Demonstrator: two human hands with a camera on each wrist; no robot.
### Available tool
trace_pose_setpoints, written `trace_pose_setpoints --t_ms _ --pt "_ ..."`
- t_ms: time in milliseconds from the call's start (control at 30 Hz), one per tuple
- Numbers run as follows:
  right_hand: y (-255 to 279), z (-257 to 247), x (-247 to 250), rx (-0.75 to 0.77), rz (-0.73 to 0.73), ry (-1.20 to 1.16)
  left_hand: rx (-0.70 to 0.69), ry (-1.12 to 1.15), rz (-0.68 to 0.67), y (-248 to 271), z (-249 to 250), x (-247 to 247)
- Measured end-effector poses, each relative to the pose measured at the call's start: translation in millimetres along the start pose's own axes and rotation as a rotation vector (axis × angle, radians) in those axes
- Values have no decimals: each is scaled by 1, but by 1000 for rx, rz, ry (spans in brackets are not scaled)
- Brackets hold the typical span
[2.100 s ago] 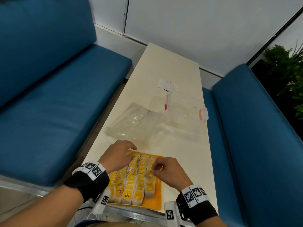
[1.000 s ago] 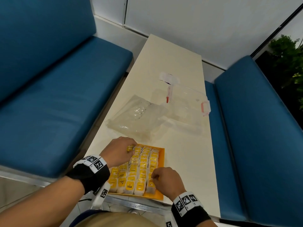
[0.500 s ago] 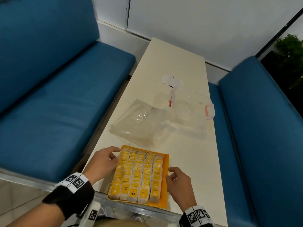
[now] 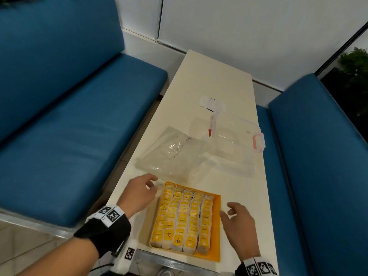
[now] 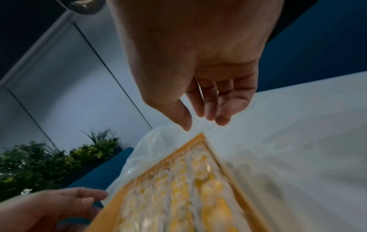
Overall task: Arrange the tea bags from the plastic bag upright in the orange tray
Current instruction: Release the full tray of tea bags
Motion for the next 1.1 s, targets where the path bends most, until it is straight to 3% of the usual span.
trace_pose_setpoints --t_ms 133,233,300,367,467,600,700,767,900,967,1100 --pt "-35 -62 -4 87 -56 -91 33 -49 157 -37 -15 42" --pt "-71 -101 -40 95 -185 -118 62 -204 17 -73 -28 50" --pt "-93 -118 -73 66 -311 -68 11 -306 -105 -90 -34 42" --pt "-104 -133 -102 36 -420 -18 -36 -288 -138 -97 -34 36" --pt "-110 -157 -129 36 -443 -54 -67 -102 -79 -103 -34 39" --pt "-101 -190 -148 -73 -474 -342 -139 197 6 -103 -26 55" --pt "-91 -220 -159 -109 -566 -545 -180 585 -122 -93 -6 68" --pt "-84 -240 -165 -94 -619 -660 -243 620 -200 -89 6 77" --pt "-72 -268 -178 -122 -709 -783 -340 172 46 -91 10 102" --pt "-65 -271 -178 -139 -776 -773 -342 113 194 -87 3 125" --pt "-46 -235 -134 -186 -750 -768 -256 -16 296 -78 -57 168"
Point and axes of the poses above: each hand's wrist, its own y-axis away from the middle knuckle, its own x-axis out of the back of the hand, z = x × y, the point moved 5 cm from there along -y, towards the middle knuckle, and after that the axes turned 12 degrees about -y, right-handed, at the moved point
